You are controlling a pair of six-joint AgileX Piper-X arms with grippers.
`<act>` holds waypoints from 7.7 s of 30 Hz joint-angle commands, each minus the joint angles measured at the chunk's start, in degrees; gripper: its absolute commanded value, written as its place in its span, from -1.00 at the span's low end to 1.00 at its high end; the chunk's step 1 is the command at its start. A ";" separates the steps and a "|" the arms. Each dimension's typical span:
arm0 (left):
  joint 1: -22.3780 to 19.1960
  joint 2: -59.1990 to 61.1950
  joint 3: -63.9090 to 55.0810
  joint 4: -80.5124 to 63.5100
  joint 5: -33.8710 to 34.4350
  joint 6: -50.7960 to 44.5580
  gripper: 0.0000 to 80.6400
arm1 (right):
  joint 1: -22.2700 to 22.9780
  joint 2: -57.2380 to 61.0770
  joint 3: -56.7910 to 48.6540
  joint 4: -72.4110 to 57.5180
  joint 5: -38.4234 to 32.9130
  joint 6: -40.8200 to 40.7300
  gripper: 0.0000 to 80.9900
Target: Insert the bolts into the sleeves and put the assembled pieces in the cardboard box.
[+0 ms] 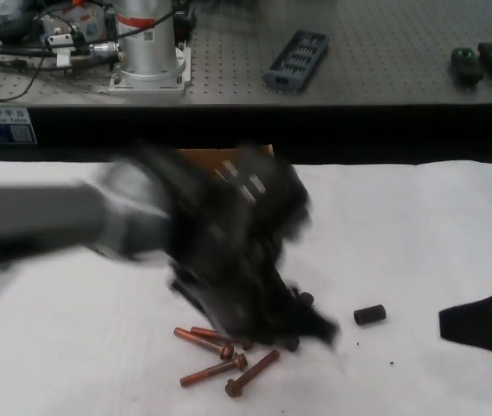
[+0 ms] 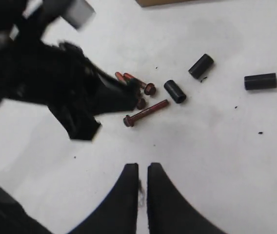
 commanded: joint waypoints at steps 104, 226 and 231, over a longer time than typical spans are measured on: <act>21.17 -43.23 17.97 4.62 -4.39 12.64 -0.99 | 21.22 63.63 -24.21 -27.26 12.57 82.05 -0.52; 21.17 -43.91 19.06 1.12 3.41 12.00 -0.99 | 19.36 57.83 -30.06 -1.55 18.51 2.98 -0.89; 21.07 -43.64 24.39 -12.72 9.59 7.53 -0.99 | 18.97 48.57 -29.91 -8.18 18.56 -0.85 -0.89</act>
